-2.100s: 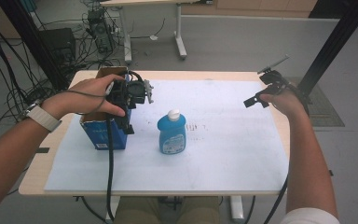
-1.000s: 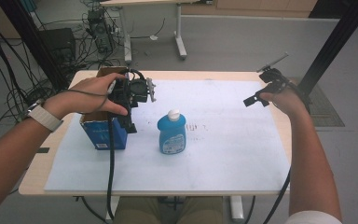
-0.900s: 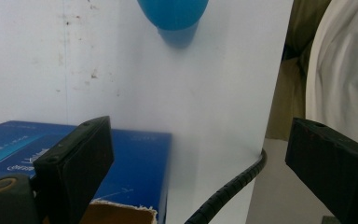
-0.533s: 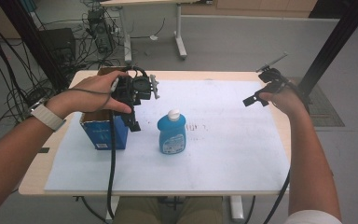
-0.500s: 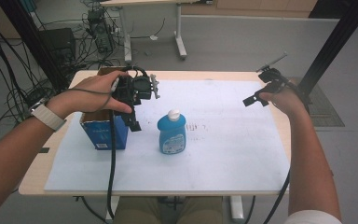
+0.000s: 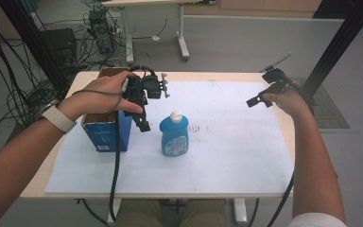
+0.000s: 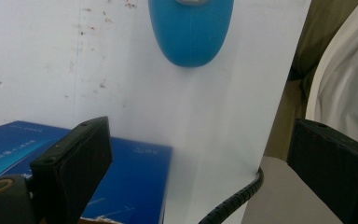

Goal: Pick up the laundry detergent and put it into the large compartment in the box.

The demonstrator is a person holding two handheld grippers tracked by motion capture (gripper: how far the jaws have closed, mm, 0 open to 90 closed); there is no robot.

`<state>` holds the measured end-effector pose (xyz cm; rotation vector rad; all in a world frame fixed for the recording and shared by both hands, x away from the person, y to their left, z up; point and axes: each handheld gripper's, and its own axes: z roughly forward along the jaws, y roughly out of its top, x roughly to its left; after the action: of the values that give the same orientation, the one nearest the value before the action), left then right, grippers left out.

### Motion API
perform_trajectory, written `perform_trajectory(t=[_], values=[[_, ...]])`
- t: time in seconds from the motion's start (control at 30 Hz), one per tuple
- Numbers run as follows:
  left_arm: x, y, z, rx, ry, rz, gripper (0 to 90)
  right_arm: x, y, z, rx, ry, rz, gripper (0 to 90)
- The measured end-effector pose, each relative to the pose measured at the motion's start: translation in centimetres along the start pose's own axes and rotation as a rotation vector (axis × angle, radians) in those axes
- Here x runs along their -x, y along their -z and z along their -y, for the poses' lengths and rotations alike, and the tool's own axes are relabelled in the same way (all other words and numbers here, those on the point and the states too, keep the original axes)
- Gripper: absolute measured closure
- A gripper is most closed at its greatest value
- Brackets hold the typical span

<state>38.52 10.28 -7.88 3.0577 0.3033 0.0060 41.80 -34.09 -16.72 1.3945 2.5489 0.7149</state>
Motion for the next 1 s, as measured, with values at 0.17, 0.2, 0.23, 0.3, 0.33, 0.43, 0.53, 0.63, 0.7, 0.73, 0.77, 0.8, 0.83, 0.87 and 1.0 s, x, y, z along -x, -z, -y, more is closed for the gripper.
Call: perform_trajectory(t=[0.17, 0.2, 0.23, 0.3, 0.33, 0.43, 0.53, 0.63, 0.7, 0.73, 0.77, 0.8, 0.83, 0.87, 1.0], values=[[0.1, 0.0, -0.8, -0.003, -0.001, 0.000, 7.1, -0.1, 0.0, 0.0, 0.000, 0.005, 0.002, 9.1], [0.2, 0.0, -1.0, -0.004, 0.001, -0.002, 7.1, -0.1, 0.0, 0.0, 0.001, 0.004, 0.002, 9.1], [0.3, 0.0, -1.1, -0.005, 0.005, -0.004, 7.1, -0.1, 0.0, 0.0, 0.002, 0.003, 0.002, 9.1], [0.2, 0.0, -1.3, 0.000, 0.013, 0.004, 7.2, -0.1, 0.1, 0.0, 0.002, 0.003, 0.002, 9.1], [0.1, 0.0, -1.3, 0.003, 0.018, 0.007, 7.2, -0.1, 0.1, 0.0, 0.002, 0.004, 0.002, 9.1], [0.0, 0.0, -1.6, 0.002, 0.030, 0.008, 7.1, -0.1, 0.1, 0.0, 0.003, 0.005, 0.003, 9.1], [0.1, -0.1, -2.0, -0.003, 0.033, 0.008, 7.1, -0.1, 0.3, 0.1, 0.006, 0.006, 0.006, 9.1], [0.3, -0.2, -2.2, 0.000, 0.036, 0.002, 7.0, -0.1, 0.3, 0.1, 0.007, 0.006, 0.008, 9.1], [0.2, -0.2, -2.5, -0.002, 0.035, 0.003, 7.0, -0.1, 0.3, 0.0, 0.008, 0.006, 0.008, 9.1], [0.3, -0.2, -2.6, -0.003, 0.033, 0.002, 7.0, -0.1, 0.3, 0.0, 0.008, 0.006, 0.008, 9.1], [0.3, -0.3, -2.8, -0.003, 0.032, 0.004, 7.0, -0.1, 0.3, 0.0, 0.008, 0.008, 0.008, 9.1], [0.3, -0.3, -2.9, -0.002, 0.034, 0.004, 7.0, -0.2, 0.3, 0.0, 0.009, 0.008, 0.008, 9.1], [0.3, -0.3, -3.0, -0.002, 0.034, 0.004, 7.0, -0.2, 0.3, 0.0, 0.009, 0.009, 0.007, 9.1], [0.3, -0.3, -3.1, -0.002, 0.032, 0.005, 7.0, -0.2, 0.3, 0.0, 0.009, 0.009, 0.007, 9.1], [0.3, -0.3, -3.4, -0.001, 0.043, 0.007, 7.0, -0.3, 0.3, -0.1, 0.011, 0.012, 0.006, 9.1]])
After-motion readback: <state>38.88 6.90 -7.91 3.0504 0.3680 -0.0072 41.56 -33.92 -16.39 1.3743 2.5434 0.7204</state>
